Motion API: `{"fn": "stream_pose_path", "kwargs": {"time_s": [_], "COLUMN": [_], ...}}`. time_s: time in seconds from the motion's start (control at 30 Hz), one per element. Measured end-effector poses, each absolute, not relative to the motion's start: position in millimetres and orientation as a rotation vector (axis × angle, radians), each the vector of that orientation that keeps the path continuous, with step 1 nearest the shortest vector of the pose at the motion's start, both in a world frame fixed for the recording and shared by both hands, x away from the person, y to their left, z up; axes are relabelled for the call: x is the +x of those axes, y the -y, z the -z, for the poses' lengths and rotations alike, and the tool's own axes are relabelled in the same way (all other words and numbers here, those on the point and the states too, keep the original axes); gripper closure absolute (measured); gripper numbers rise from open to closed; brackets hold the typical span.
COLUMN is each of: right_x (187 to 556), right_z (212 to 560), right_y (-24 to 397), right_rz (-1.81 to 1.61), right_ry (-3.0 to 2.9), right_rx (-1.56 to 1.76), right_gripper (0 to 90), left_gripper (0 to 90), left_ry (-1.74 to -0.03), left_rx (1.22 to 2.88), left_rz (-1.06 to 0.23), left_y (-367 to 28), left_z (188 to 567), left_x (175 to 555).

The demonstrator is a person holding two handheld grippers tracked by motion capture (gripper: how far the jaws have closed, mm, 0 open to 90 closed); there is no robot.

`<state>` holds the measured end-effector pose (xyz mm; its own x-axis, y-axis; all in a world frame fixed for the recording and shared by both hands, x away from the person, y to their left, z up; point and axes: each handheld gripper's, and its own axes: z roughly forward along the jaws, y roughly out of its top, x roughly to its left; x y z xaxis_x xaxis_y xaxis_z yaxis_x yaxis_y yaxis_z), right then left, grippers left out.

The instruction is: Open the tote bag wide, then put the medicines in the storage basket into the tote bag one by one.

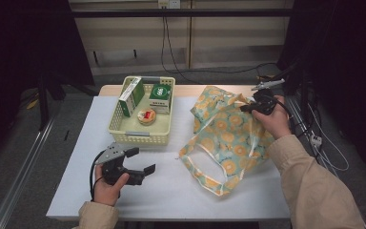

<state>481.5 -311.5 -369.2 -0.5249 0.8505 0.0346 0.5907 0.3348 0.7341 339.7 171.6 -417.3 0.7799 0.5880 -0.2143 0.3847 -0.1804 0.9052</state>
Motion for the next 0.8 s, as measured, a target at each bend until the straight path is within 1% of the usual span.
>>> {"fn": "stream_pose_path", "kwargs": {"time_s": [0.5, 0.8], "right_x": [480.9, 482.2], "right_z": [374.9, 374.5], "right_y": [309.9, 311.6], "right_rz": [-1.039, -1.067], "right_ry": [-2.272, -2.269], "right_rx": [1.284, 1.293], "right_gripper": [90.0, 90.0], "left_gripper": [4.7, 4.6], "left_ry": [-0.77, -0.777], "left_rx": [1.798, 1.79], "left_rz": [-0.192, -0.2], "left_y": [-168.8, -173.2], "left_z": [405.6, 386.7], "left_x": [354.8, 368.5]}}
